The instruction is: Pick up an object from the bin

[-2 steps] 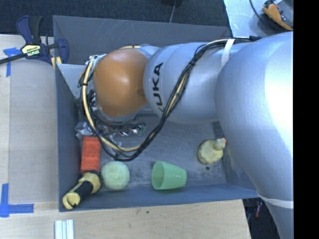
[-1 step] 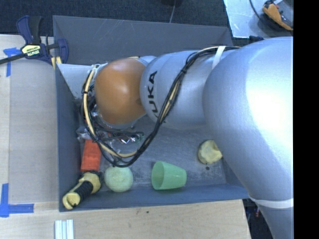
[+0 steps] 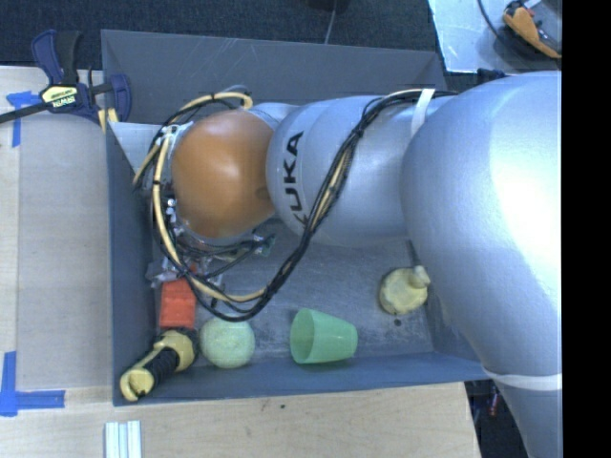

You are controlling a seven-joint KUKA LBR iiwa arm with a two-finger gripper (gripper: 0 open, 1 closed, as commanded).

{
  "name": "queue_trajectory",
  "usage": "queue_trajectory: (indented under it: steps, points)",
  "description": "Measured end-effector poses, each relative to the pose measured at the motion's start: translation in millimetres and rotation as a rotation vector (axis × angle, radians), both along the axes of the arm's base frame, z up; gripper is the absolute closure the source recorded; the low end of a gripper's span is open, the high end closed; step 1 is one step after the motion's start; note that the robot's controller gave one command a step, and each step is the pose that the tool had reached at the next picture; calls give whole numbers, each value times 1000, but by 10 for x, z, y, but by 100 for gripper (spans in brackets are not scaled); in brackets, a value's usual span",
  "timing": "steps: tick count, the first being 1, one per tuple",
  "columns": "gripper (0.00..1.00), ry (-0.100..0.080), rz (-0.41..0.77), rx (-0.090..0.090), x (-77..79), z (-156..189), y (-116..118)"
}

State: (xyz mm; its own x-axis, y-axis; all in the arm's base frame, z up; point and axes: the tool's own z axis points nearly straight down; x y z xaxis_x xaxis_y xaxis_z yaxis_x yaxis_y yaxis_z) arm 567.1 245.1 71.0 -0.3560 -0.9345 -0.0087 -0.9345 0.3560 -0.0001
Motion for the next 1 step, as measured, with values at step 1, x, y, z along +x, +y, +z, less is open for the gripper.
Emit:
queue_trajectory:
  steps: [1]
  points:
    - [100, 0, -2, 0, 0, 2, -3]
